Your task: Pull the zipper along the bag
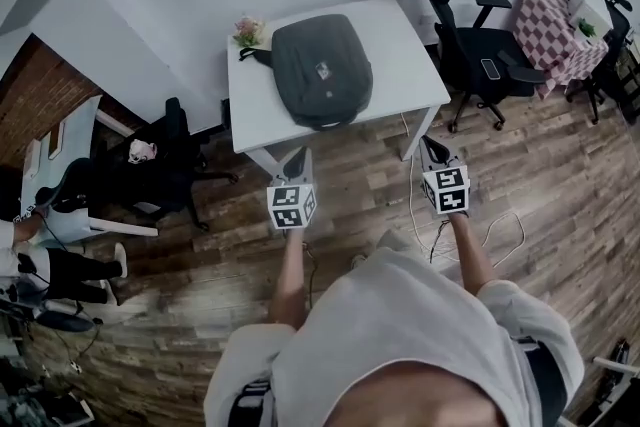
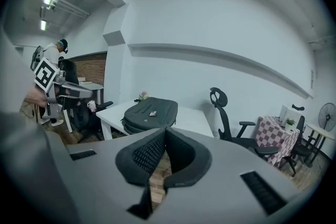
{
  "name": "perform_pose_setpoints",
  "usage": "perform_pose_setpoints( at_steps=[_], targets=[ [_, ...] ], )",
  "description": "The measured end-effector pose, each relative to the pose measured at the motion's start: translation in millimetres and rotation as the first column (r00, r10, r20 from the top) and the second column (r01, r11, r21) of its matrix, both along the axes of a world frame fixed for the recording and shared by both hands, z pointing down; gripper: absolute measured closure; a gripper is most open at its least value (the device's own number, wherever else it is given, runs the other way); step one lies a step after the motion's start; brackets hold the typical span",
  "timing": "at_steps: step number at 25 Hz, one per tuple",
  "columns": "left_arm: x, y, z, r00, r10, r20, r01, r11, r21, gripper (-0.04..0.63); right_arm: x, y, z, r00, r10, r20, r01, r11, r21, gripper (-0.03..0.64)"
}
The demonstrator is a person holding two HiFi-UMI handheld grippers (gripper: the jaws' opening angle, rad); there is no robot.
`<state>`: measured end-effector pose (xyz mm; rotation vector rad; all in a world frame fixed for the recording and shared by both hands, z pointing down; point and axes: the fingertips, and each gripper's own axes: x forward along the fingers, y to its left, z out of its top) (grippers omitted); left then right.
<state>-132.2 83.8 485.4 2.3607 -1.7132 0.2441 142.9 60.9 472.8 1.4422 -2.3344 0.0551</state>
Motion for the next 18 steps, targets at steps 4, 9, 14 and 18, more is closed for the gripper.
perform_pose_setpoints(
  at_steps=[4, 9, 14, 18],
  targets=[
    [-2, -20, 15, 1.0, 0.017, 0.007, -0.017, 0.999, -0.028, 0.569, -9, -23, 11, 1.0, 0.005, 0.013, -0.005, 1.0, -0.006, 0.603],
    [-11, -59, 21, 1.0, 0.018, 0.02, -0.017, 0.999, -0.042, 0.569, -25, -66, 20, 0.999, -0.008, 0.034, 0.008, 1.0, -0.014, 0.603],
    [-19, -109, 25, 0.999, 0.0, 0.036, 0.003, 0.998, -0.061, 0.569, -38, -124, 26, 0.997, -0.042, 0.07, 0.044, 0.999, -0.026, 0.603],
    [-19, -148, 32, 0.999, -0.021, 0.045, 0.025, 0.996, -0.091, 0.569, -44, -172, 32, 0.994, -0.077, 0.076, 0.081, 0.996, -0.049, 0.603]
  ],
)
